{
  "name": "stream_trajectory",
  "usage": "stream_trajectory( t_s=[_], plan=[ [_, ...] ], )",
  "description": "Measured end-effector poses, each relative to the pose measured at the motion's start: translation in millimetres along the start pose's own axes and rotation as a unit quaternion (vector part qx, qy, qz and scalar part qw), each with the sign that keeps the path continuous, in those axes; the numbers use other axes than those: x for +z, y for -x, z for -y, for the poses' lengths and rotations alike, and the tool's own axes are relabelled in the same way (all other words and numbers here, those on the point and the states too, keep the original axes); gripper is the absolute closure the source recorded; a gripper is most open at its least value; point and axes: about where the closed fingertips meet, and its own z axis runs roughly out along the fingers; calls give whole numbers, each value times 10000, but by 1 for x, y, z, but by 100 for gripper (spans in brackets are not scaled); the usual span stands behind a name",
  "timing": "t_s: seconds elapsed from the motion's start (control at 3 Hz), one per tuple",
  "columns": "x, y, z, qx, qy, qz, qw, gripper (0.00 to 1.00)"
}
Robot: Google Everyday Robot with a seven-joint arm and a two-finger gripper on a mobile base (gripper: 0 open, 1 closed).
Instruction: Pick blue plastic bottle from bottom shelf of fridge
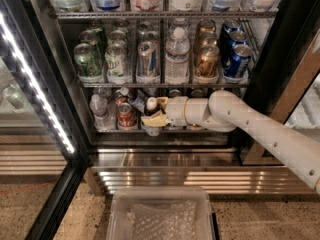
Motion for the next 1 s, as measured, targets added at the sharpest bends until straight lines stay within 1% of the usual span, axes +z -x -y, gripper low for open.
stream_trajectory(
  t_s=[0.33, 1.0],
  plan=[
    [-6, 0, -6, -44, -72, 41, 10000, 100],
    [-12, 1, -9, -37, -109, 69, 9999, 100]
  ],
)
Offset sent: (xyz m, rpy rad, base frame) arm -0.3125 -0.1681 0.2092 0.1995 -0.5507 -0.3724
